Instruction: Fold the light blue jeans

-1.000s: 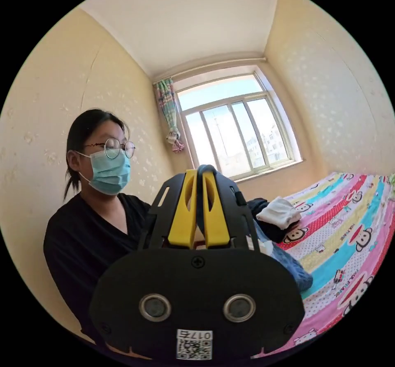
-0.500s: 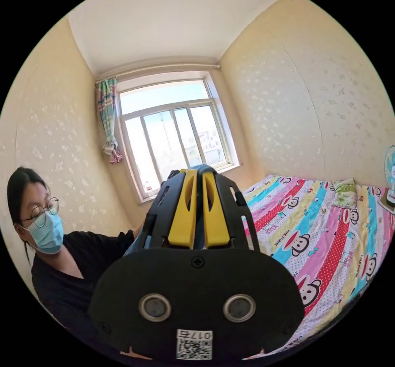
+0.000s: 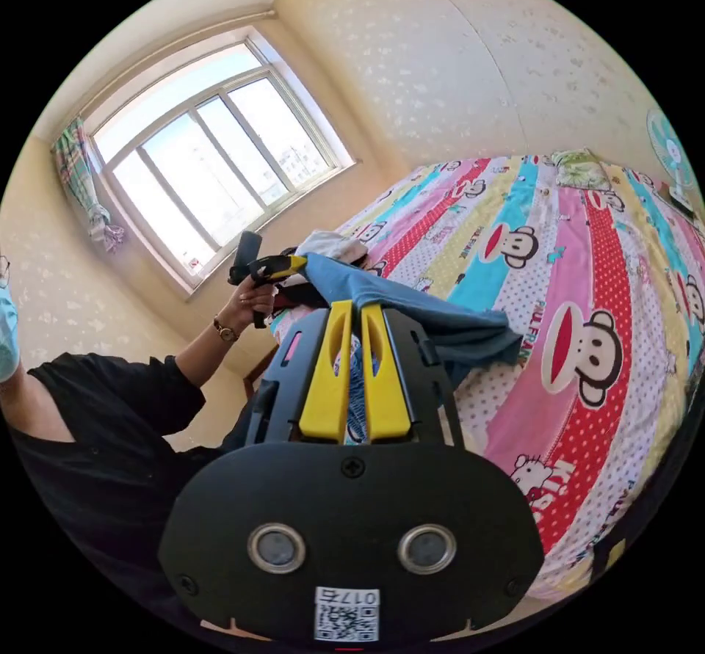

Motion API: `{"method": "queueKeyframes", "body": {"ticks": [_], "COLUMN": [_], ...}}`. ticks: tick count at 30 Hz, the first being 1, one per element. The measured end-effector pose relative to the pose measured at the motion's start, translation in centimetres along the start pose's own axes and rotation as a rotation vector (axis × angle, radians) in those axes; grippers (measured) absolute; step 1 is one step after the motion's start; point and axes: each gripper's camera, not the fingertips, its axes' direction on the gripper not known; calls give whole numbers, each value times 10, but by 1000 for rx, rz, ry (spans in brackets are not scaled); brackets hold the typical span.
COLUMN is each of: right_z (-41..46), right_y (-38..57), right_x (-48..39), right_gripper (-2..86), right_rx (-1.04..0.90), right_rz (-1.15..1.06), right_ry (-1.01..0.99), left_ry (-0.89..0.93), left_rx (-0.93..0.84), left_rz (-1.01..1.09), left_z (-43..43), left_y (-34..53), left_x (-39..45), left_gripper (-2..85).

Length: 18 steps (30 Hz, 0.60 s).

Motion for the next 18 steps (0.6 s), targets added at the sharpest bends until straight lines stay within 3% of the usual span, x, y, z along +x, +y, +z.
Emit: {"method": "queueKeyframes", "body": {"ticks": [2, 4, 6, 7, 9, 12, 14, 16, 18], "right_z": [26, 37, 23, 19, 15, 50, 84, 111, 119], "right_y": [44, 80, 107, 110, 109, 90, 81, 80, 87], "right_x": [19, 39, 67, 75, 107, 132, 134, 123, 100], "right_gripper": [65, 100, 138, 146, 178, 198, 197, 184, 130], "right_rx": [-89, -125, -14, 28, 134, 94, 32, 38, 75], "right_rz": [86, 193, 333, 374, 501, 579, 601, 610, 651], "right_ry": [-42, -19, 7, -2, -124, -174, -173, -179, -23], "left_ry": [17, 45, 2, -32, -46, -107, -176, -213, -299], "left_rx": [-57, -156, -190, -109, 18, 81, 54, -103, -78], "left_rz": [-100, -296, -413, -431, -409, -337, -302, -354, -370], "left_z": [15, 30, 27, 13, -6, -9, 8, 54, 64], "left_y": [54, 113, 142, 150, 144, 101, 73, 55, 61], "left_x": [-27, -60, -75, -75, -74, -76, -86, -112, -108], "left_gripper": [56, 153, 164, 162, 161, 166, 168, 169, 135]}}
